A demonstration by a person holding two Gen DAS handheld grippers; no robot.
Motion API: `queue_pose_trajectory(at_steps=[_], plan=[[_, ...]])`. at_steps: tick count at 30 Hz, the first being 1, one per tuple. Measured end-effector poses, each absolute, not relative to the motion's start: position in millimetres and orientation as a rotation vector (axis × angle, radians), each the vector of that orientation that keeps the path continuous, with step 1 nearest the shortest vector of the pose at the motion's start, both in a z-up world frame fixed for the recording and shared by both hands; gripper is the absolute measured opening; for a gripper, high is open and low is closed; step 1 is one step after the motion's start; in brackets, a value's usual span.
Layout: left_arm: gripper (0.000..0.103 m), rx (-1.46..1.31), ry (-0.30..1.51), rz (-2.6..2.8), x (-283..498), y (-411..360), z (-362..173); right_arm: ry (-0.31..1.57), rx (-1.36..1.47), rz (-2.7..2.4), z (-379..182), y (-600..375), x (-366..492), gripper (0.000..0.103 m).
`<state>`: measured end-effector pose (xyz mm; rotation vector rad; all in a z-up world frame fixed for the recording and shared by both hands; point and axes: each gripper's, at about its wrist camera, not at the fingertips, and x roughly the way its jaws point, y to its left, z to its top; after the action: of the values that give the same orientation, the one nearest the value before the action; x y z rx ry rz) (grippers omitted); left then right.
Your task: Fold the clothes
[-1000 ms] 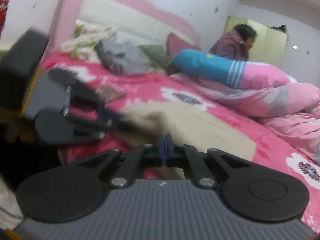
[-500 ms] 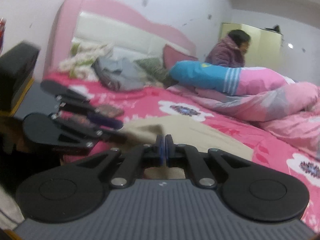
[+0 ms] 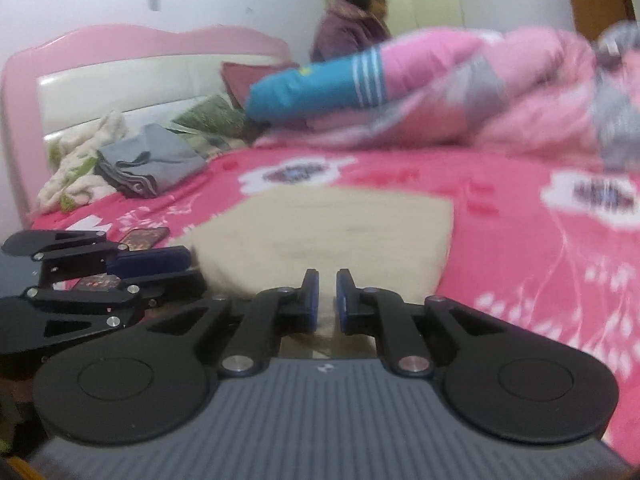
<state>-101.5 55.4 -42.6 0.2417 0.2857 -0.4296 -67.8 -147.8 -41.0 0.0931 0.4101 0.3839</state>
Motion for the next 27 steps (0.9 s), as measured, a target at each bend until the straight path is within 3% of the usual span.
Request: queue_pose_trajectory(at_steps=[9,11,12,15,21,27], plan=[[0.024,0.236,0.308,-0.428,-93,50,-46,0.438,0.166,0.387,-51,-153,-66,0.009],[0.018,0.227,0.311,-0.429,-92,50,-46,0.438,0.165,0.386,-51,-153,-66,0.009],[0.010,0.224,0.312,-0.430,-92,50,-46,0.438,0.166,0.385,-50,-153,-65,0.009],[0.004,0.229,0.294,-0.424,-97,49,-45,0.438,0.167,0.385,-49,-154,-65,0.009],[0.001,0.312,0.250,-0.442,-126,50,-43,0.439,0.153,0.384,-50,-153,-65,0.010],[0.001,0.353,0.317,-0.453,-123,53,-62,0.441,0.148,0.384,-52,-152,-63,0.010]])
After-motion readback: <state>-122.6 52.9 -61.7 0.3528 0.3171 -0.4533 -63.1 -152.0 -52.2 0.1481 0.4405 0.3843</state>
